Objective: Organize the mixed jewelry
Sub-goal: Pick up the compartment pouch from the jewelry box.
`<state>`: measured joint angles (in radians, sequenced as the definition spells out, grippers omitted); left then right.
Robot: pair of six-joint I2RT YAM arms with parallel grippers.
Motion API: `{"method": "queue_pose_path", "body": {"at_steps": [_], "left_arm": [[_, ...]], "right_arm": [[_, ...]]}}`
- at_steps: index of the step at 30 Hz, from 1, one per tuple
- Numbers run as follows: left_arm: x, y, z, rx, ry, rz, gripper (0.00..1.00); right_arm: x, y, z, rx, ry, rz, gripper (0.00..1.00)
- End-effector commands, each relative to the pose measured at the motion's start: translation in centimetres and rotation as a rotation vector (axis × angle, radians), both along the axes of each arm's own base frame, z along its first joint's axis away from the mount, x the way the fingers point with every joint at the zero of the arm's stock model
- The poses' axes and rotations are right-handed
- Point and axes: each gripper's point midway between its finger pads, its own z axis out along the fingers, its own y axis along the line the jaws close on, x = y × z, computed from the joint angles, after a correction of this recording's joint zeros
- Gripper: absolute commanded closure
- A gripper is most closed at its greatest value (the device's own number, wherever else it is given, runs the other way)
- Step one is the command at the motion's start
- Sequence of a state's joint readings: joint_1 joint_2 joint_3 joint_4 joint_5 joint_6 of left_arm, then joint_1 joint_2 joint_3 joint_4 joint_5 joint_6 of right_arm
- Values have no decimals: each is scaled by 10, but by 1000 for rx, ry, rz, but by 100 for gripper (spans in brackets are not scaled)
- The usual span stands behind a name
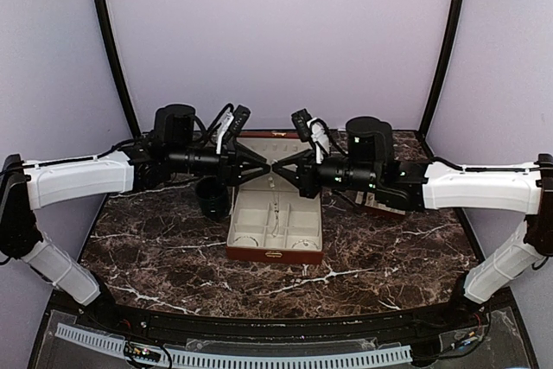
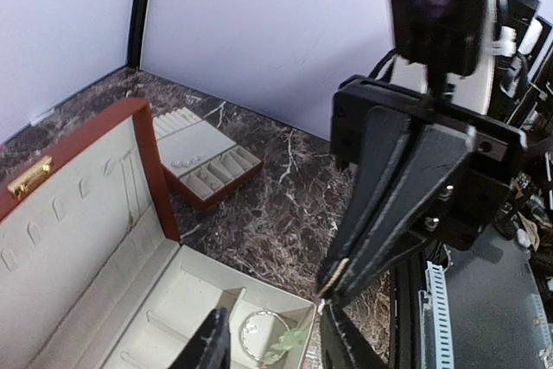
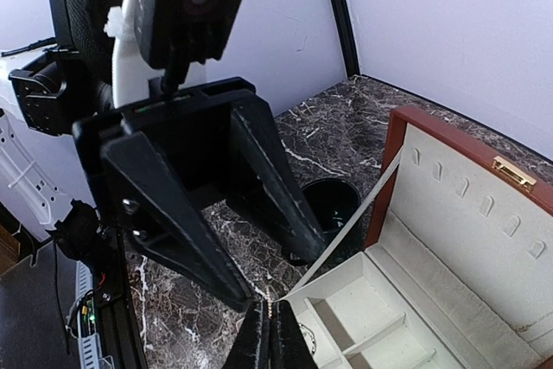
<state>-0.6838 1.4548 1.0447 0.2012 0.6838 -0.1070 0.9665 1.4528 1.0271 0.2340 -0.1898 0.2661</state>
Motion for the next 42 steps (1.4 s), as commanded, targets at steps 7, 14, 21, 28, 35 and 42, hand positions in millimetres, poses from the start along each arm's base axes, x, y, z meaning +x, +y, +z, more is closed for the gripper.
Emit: {"method": "queue_pose_path", "body": {"at_steps": [7,14,21,28,35,42], "left_arm": [[42,19,-8,77,-197,246,49],[73,23,-45,212,-332,327,64],[105,14,-68,276,-466,364,57],[126,2,-84,371,-583,349,60],[137,6,-116,527,-632,349,60],[131,15,-146,601,-564,328,59]], "right_arm": [[23,-10,35,19,-67,-142,100],[57,-26,44,-48,-97,-312,100],[84,-47,53,-53,-97,-382,100],[97,-58,56,-40,-95,-390,100],[98,-56,55,-9,-79,-359,100],[100,-51,55,-2,-82,-343,100]]}}
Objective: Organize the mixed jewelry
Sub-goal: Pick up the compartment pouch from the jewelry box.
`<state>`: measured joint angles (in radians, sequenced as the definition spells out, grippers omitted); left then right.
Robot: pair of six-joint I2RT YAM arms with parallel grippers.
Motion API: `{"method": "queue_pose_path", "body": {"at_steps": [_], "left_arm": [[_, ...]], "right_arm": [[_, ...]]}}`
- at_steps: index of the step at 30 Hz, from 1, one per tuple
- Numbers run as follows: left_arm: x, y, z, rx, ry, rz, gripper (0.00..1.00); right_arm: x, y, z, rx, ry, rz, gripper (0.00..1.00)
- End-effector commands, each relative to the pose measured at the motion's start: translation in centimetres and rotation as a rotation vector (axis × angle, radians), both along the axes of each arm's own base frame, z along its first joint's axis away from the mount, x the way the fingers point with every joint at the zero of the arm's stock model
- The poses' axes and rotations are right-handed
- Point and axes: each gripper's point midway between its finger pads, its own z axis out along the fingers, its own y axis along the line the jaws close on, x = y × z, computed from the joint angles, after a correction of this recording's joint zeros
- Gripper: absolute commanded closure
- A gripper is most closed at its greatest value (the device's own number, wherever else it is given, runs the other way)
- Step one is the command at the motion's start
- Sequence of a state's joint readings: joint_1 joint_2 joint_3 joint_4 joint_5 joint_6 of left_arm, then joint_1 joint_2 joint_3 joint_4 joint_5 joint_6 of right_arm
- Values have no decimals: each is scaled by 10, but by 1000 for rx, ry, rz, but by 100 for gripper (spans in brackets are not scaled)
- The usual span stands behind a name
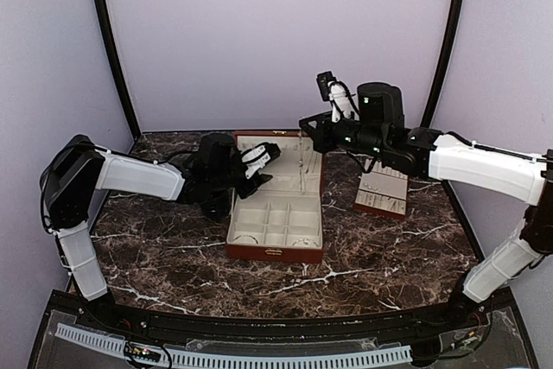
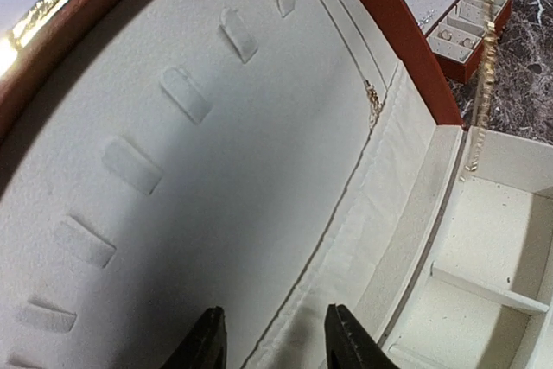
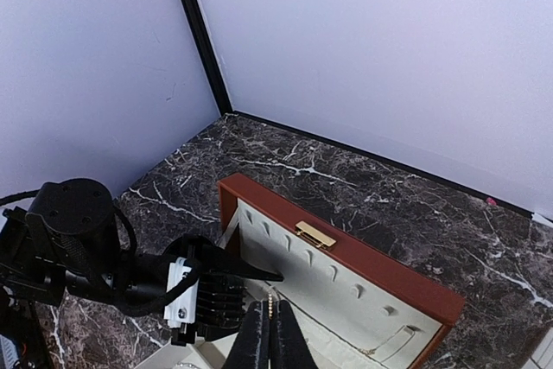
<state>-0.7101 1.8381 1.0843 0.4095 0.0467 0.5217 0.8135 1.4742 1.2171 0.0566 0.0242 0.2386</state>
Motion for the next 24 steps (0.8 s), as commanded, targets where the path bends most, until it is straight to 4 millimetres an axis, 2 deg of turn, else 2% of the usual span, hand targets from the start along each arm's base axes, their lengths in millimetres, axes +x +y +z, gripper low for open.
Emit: {"method": "queue_pose_path", "body": {"at_steps": [1,8,13,21,24], "left_arm": [[4,13,-20,83,26,51,59],[2,19,-42,138,70,70,62],[-3,20,-52,160,84,63,74],[-15,20,-65,176,100,52,99],[-20,18,-67,176,104,44,100]], "right_arm": [[6,6,16,45,-35,14,100],[3,14,23,64,-39,54,100],[4,16,23,69,-36,54,100],[9,24,27,56,-53,70,100],[11,29,32,56,-70,86,100]]}}
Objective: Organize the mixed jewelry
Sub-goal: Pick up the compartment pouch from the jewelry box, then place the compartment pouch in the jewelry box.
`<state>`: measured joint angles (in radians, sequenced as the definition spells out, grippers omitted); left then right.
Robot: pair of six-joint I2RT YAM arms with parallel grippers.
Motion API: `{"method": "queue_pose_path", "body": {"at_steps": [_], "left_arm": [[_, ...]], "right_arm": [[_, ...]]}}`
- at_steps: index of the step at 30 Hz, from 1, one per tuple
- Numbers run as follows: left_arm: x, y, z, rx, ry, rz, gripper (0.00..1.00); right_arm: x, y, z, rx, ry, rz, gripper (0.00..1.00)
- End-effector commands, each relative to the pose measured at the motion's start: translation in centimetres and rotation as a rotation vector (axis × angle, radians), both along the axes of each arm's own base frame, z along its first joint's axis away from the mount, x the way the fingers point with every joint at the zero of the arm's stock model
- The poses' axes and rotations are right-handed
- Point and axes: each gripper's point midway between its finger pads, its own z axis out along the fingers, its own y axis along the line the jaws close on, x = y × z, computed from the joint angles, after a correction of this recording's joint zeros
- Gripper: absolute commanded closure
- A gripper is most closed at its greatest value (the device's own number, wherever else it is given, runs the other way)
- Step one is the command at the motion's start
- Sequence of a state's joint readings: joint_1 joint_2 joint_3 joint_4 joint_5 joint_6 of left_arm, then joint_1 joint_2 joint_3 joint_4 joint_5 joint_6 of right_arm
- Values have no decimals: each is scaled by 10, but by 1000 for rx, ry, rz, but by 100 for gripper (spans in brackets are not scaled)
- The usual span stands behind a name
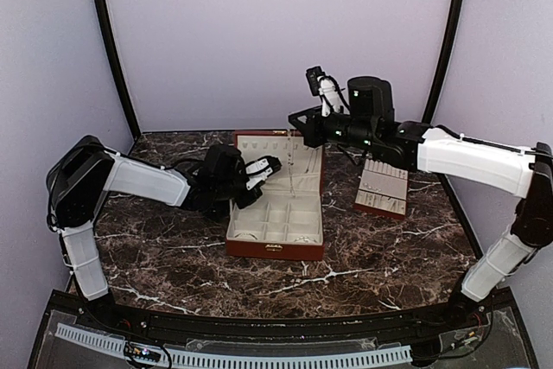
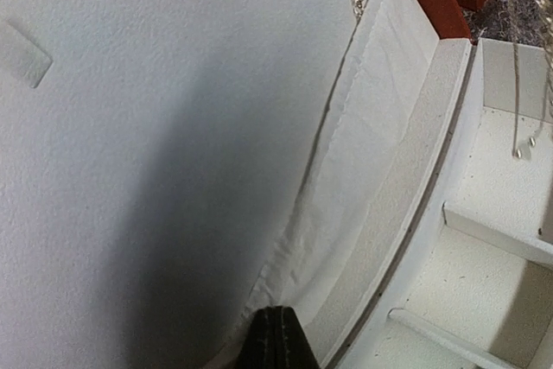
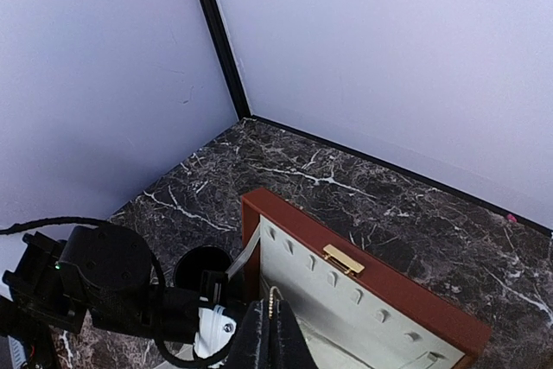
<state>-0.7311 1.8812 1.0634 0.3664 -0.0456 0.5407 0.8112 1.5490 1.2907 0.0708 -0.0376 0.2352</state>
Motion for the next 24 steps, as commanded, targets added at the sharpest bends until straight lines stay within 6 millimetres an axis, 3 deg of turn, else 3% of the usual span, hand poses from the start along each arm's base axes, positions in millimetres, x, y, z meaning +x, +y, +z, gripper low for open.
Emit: {"method": "queue_pose_path", "body": {"at_steps": [1,10,17,24], "left_arm": [[-17,7,-27,56,64,-5,100],[-31,3,-29,37,62,-30,100],[-37,2,-27,18,56,-37,100],[-41,0,-27,18,58,-45,100]], "right_arm": [[5,10,30,41,-75,34,100],[15,30,39,28,-141,77,100],[29,39,30,-12,-214,67,100],[27,43,44,20,-280,83,100]]}}
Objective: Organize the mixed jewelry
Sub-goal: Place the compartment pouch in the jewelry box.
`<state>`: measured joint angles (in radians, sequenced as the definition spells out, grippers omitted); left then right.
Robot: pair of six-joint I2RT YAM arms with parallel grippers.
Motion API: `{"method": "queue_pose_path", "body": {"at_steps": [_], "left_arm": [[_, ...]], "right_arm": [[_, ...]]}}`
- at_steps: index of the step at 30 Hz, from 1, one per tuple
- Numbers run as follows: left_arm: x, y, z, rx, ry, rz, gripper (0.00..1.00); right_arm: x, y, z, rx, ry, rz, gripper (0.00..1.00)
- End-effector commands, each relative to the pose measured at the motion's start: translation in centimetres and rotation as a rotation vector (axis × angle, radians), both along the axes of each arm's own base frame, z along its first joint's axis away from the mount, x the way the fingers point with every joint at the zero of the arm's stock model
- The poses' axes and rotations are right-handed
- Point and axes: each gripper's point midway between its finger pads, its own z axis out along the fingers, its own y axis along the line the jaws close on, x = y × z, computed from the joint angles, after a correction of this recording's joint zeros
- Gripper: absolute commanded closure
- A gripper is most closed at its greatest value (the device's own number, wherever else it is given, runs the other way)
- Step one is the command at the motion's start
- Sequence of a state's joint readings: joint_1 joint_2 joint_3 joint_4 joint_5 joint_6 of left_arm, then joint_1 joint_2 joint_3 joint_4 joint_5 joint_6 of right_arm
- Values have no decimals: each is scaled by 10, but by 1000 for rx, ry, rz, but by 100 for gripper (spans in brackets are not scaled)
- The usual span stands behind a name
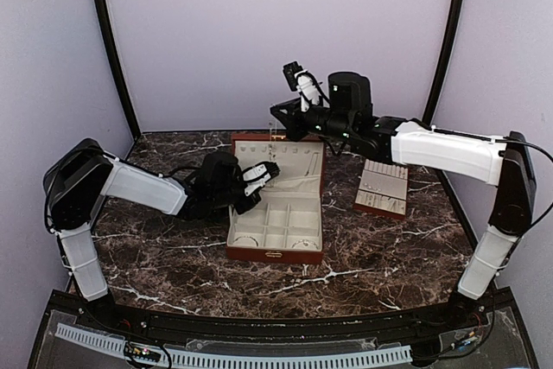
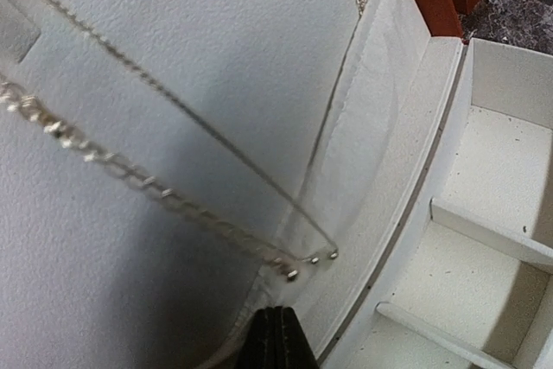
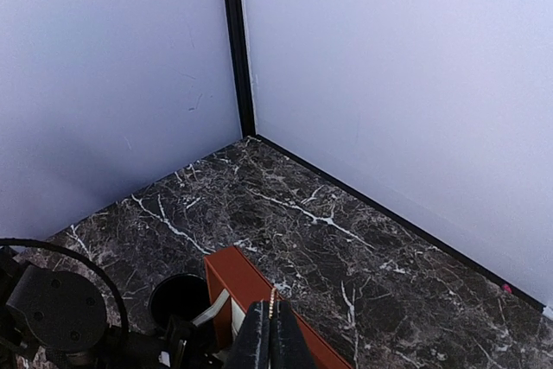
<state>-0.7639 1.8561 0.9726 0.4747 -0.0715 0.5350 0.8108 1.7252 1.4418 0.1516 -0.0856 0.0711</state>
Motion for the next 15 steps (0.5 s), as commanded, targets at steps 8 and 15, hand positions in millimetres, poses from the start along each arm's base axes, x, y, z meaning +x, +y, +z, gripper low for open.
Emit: {"method": "queue_pose_path", "body": {"at_steps": [8,15], "left_arm": [[-29,1,-24,33,102,-41,100],[-33,-1,-18,16,97,-49,100]], "right_arm": [[-5,12,52,91,-169,41,100],[-2,17,29,26,-214,50,100]]}}
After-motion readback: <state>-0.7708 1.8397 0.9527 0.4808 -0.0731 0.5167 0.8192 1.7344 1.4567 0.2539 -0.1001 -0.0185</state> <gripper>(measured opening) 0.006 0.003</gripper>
